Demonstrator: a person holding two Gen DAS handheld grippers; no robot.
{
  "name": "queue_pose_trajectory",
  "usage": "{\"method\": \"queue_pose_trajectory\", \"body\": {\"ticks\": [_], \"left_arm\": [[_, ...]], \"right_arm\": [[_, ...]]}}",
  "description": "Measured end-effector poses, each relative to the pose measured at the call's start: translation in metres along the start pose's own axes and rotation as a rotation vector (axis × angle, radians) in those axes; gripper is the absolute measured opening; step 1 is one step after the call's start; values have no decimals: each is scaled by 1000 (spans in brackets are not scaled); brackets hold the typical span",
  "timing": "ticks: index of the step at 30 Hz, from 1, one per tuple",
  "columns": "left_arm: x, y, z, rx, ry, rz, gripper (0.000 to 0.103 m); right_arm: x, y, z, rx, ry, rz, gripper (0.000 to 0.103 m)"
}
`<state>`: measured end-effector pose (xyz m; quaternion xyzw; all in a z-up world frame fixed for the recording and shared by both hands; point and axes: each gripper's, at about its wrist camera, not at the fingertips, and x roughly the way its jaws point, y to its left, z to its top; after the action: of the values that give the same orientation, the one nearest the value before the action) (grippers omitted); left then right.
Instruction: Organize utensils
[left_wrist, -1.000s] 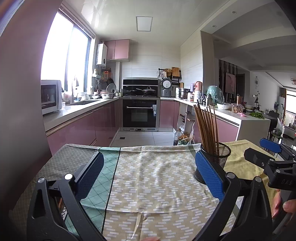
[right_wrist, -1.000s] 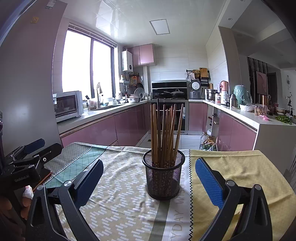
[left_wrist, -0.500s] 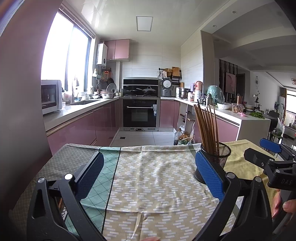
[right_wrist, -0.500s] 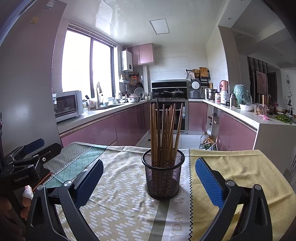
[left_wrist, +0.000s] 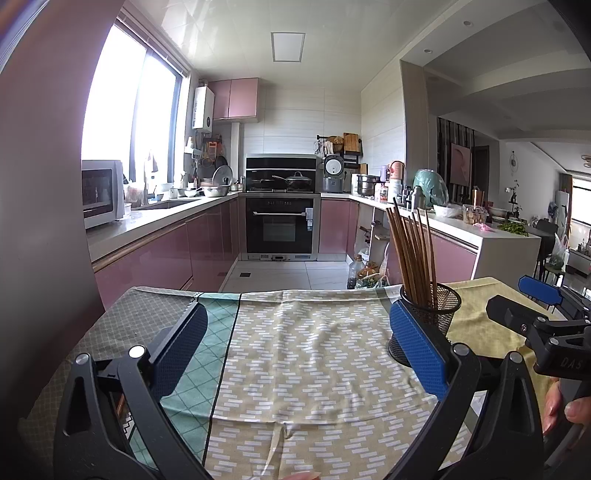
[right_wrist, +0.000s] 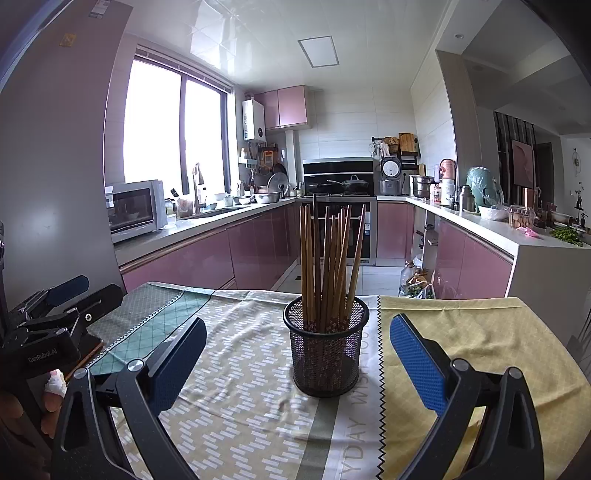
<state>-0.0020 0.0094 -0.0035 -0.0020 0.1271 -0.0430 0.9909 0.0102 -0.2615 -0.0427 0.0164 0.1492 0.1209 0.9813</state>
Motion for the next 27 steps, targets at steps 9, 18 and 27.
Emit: {"method": "queue_pose_trajectory", "body": {"ticks": [9,18,27], "left_arm": [[0,0,0,1,1,1,97],[0,0,0,1,1,2,97],[1,0,-2,3,4,0,97]], "right_arm": [[0,-1,0,1,0,0,96],[0,-1,0,3,2,1,96],[0,-1,0,2,2,0,96]]}}
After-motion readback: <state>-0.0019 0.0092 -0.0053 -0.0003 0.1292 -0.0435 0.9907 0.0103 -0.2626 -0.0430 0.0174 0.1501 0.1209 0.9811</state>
